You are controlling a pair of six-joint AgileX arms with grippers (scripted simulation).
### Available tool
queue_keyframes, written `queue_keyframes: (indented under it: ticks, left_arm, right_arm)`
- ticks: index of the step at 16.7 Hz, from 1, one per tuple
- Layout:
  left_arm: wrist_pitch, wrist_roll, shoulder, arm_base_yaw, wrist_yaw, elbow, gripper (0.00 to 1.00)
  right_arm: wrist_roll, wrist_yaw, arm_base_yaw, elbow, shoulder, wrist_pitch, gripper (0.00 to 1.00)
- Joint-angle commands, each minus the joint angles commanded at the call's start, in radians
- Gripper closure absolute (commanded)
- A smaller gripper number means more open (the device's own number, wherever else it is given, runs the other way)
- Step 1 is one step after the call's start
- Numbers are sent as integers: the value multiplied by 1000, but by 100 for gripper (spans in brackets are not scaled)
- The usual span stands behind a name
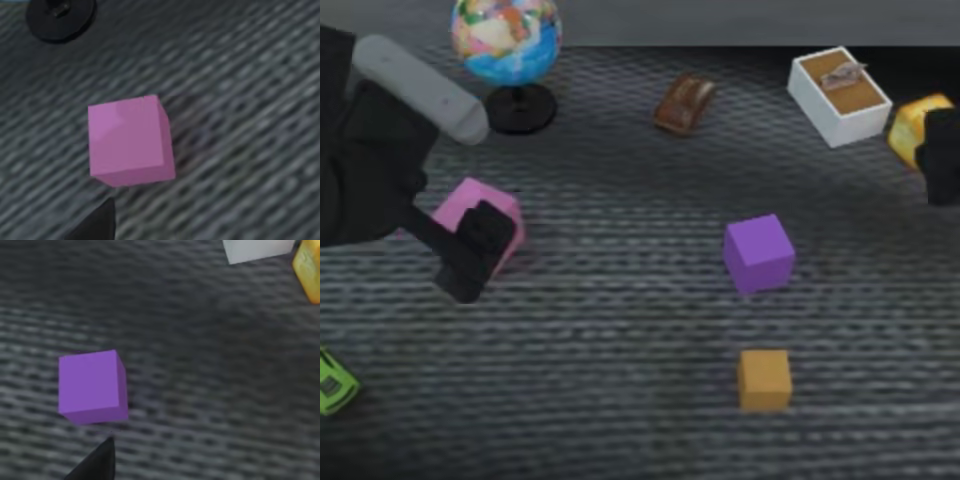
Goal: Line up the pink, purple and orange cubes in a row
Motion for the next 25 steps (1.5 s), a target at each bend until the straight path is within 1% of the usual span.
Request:
queue_keyframes:
  ticks: [3,6,9,12,15,21,23,25]
  left_arm:
    - [170,-79,-334,137,-3,-302,0]
    - [328,-146,-619,252,-3,-560,0]
    - [471,-204,-844,343,1,-755,0]
    - [585,-250,-1008,409,5,-885,0]
    - [647,-275,-1095,441,8,-946,0]
    - [652,-278,-1103,443,8,-953,0]
    - [652,-278,-1103,443,8,-953,0]
    - [652,-278,-1103,443,8,-953,0]
  right_arm:
    - [28,4,63,275,327,-176,0]
    - [54,6,123,534,634,-336,0]
    - [74,6,172,743,880,-462,0]
    - [89,6,209,890,1051,-552,0]
    - [96,5,228,960,1130,-594,0]
    - [96,5,226,963,1140,-594,0]
    - [95,5,228,934,1150,-557,0]
    - [96,5,229,883,1169,-485,0]
